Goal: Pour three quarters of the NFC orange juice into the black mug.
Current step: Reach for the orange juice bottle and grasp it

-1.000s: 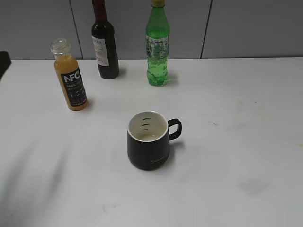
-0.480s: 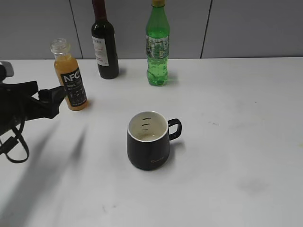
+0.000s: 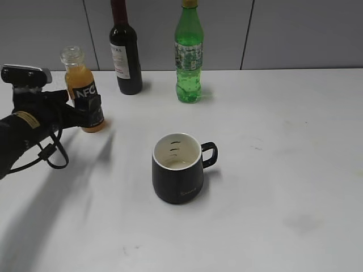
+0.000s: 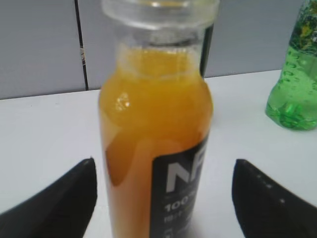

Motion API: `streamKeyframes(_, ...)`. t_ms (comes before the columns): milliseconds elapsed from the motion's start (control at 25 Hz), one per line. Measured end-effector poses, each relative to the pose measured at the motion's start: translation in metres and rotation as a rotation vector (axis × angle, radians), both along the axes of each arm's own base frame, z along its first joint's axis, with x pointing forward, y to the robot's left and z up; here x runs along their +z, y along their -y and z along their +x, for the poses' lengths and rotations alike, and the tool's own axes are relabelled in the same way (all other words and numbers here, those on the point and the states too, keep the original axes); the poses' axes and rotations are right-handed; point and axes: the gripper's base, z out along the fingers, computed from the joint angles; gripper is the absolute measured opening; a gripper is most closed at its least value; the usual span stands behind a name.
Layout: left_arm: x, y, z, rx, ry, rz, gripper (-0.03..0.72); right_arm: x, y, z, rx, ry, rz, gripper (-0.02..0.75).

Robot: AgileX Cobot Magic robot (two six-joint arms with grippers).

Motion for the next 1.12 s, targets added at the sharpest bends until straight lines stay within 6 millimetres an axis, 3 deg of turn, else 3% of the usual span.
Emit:
streamKeyframes(560, -0.040, 0.009, 0.045, 0.021, -0.008, -0.005, 0.648, 0.000, 0.000, 0.000, 0.000, 0.000, 0.000, 0.584)
streamKeyframes(720, -0.048, 0.010, 0.051, 0.019, -0.006, -0.006, 0.583, 0.000, 0.000, 0.000, 0.000, 0.000, 0.000, 0.584)
streamKeyframes(840, -0.050, 0.011, 0.052, 0.017, 0.002, -0.008, 0.478, 0.000, 0.000, 0.000, 0.000, 0.000, 0.000, 0.584)
streamKeyframes(1120, -0.050, 0.011, 0.052, 0.011, 0.020, -0.004, 0.472, 0.000, 0.000, 0.000, 0.000, 0.000, 0.000, 0.584)
